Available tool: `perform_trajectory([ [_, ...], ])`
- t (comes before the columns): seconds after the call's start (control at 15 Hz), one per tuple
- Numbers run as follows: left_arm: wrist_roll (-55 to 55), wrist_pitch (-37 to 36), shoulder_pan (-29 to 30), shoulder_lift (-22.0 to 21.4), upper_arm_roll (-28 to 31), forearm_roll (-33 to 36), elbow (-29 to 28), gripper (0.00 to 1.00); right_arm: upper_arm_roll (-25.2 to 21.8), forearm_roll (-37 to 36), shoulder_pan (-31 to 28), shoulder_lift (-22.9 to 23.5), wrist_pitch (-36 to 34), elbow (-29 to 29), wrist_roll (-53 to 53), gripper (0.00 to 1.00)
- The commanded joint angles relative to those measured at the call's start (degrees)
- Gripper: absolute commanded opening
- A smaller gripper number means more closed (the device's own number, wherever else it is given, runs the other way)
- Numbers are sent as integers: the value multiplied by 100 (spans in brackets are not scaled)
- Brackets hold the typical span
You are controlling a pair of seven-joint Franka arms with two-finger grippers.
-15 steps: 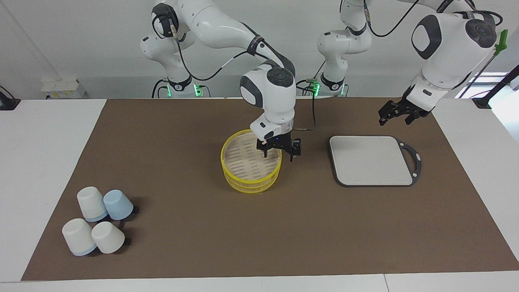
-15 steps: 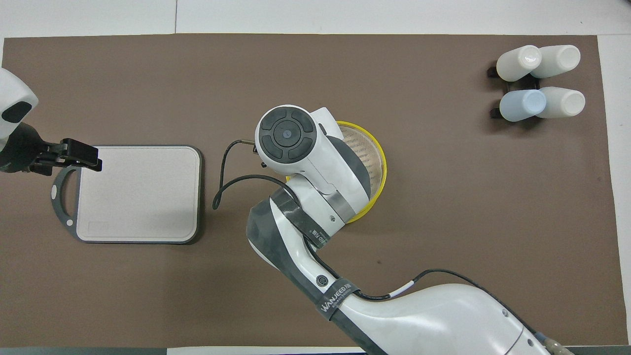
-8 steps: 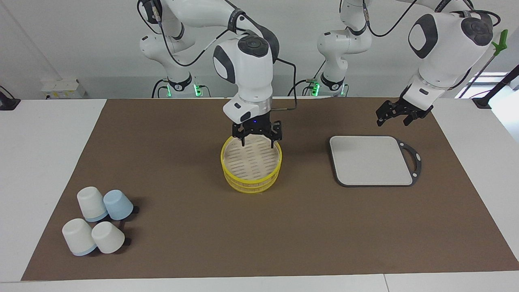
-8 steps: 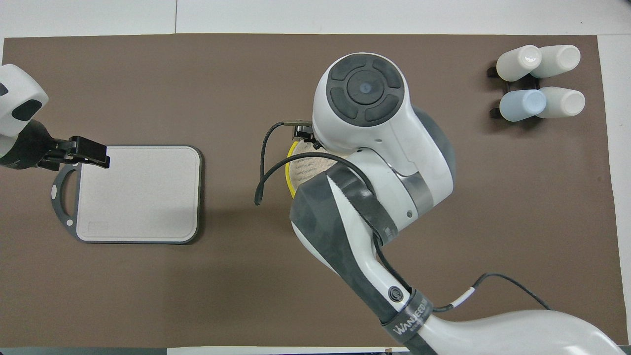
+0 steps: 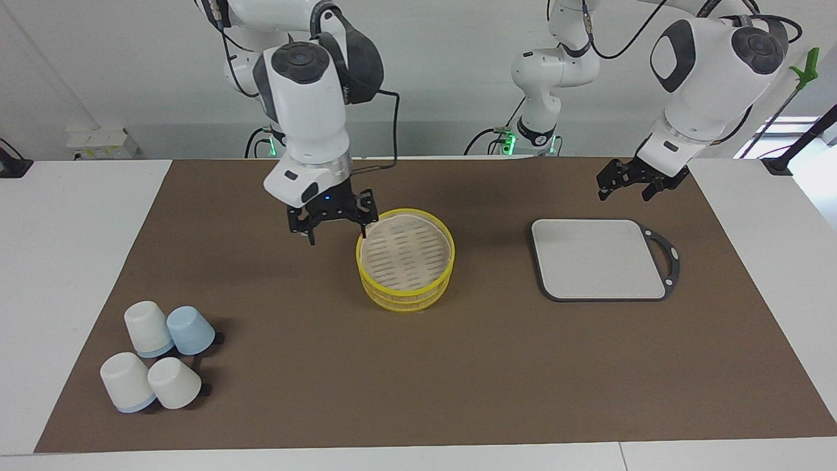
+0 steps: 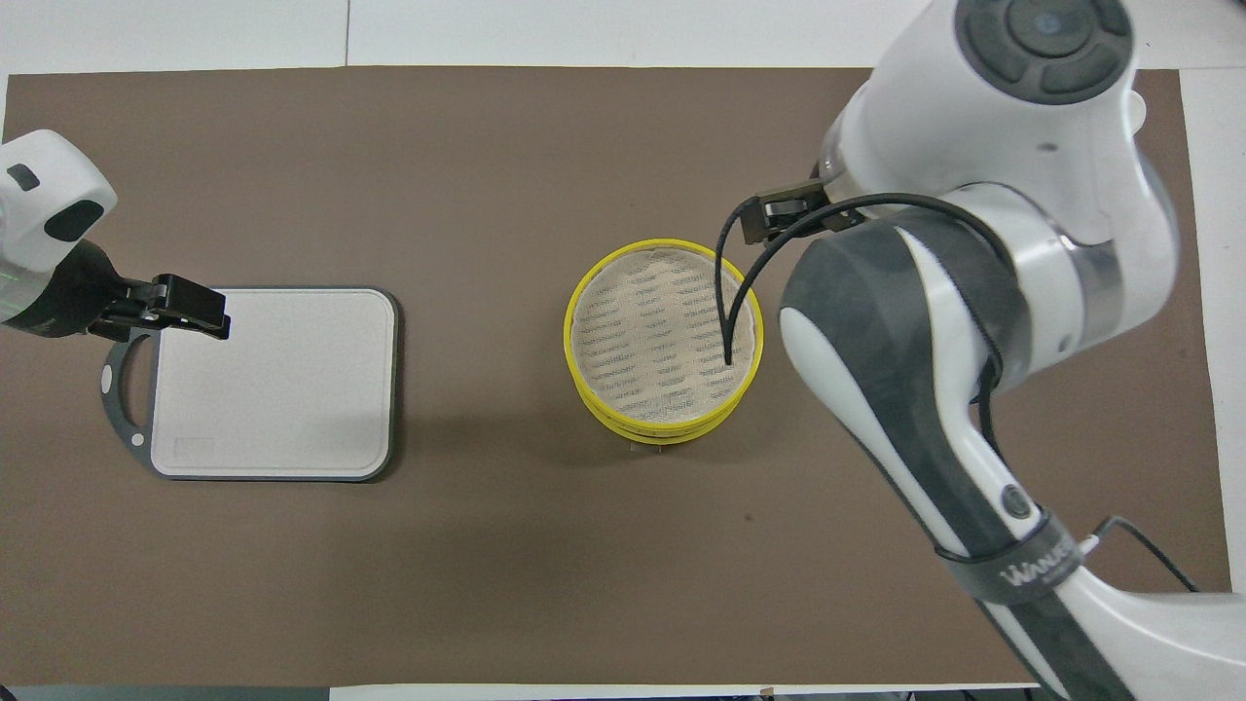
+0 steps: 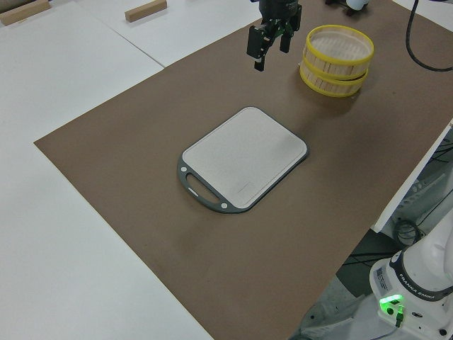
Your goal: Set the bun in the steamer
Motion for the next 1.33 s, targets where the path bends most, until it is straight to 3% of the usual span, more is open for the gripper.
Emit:
perform_trajectory([
  [0.0, -8, -151, -40, 49, 20, 127, 116, 100, 82, 3, -535, -358, -336, -199, -762, 100],
  [0.13, 1, -116, -40, 49, 20, 127, 125, 100, 82, 38, -896, -517, -583, -304, -808, 100],
  [0.4, 1, -142, 48, -39, 47, 118, 99, 100, 91, 125, -1441, -1193, -444, -1208, -1062, 100],
  [0.73, 1, -80, 48, -65, 55, 118, 99, 100, 82, 117, -1890, -1256, -461, -1333, -1379, 100],
  [1.27, 1, -80, 57, -65, 55, 118, 99, 100, 73, 126, -1970, -1264, -601, -1333, -1388, 100],
])
